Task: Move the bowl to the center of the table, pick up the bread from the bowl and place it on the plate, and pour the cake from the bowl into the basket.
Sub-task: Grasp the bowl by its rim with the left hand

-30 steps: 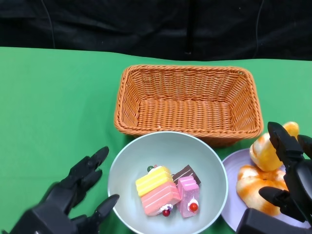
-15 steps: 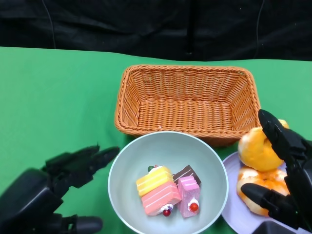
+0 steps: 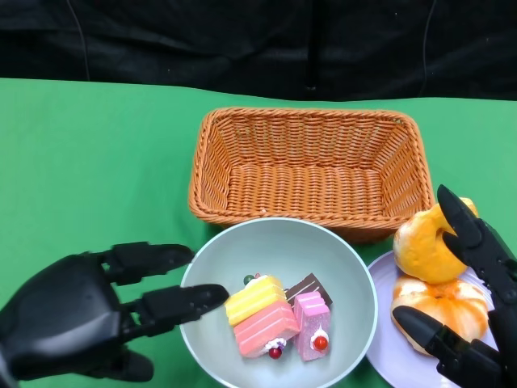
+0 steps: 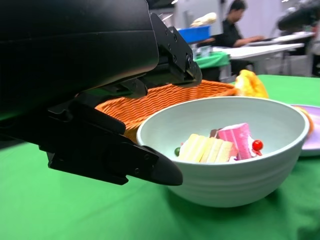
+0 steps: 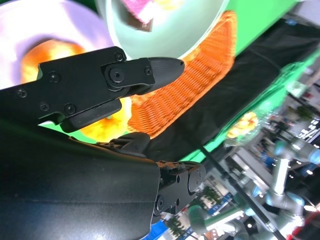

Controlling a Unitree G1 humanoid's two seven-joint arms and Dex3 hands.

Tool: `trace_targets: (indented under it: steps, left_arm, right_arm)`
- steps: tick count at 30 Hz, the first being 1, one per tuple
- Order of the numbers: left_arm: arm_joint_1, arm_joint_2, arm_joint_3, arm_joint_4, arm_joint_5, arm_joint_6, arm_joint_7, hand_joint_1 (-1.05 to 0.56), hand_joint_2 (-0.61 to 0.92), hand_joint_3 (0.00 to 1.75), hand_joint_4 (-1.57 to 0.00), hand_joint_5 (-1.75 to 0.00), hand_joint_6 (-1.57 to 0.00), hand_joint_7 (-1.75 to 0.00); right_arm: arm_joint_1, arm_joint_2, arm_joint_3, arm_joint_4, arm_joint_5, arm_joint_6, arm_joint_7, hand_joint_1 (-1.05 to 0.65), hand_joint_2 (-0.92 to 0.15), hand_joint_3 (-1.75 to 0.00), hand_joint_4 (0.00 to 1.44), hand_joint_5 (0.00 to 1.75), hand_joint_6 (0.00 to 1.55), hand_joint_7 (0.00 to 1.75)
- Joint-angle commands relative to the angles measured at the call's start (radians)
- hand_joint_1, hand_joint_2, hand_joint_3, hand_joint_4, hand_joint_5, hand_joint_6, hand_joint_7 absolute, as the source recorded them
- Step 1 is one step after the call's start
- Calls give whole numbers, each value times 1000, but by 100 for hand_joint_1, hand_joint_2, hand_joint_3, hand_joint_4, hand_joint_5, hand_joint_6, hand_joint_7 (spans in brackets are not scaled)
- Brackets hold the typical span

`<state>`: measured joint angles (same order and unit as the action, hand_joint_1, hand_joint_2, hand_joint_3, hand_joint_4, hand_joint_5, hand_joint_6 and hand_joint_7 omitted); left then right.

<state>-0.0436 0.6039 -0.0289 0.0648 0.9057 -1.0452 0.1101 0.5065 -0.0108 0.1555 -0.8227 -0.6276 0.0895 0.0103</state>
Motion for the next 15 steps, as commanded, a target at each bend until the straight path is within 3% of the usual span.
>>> trace_targets:
  steps: [1, 8, 15]
  left_arm:
    - [-51, -2, -53, 40, 78, 2, 87, -42, 80, 0, -55, -10, -52, -6]
    - [-170, -8, -228, 182, 274, 58, 330, -38, 82, 0, -65, -14, -67, -8]
    - [-255, 3, -379, 283, 341, 124, 426, -37, 77, 0, -77, -20, -77, -8]
  right_arm:
    - [20, -1, -15, 7, 39, -59, -43, -41, -92, -33, 41, 20, 13, 7]
    - [38, 7, -8, 14, 65, -97, -71, -43, -92, -36, 39, 24, 11, 7]
    - [43, 20, 0, 11, 75, -111, -86, -45, -92, -37, 37, 29, 11, 8]
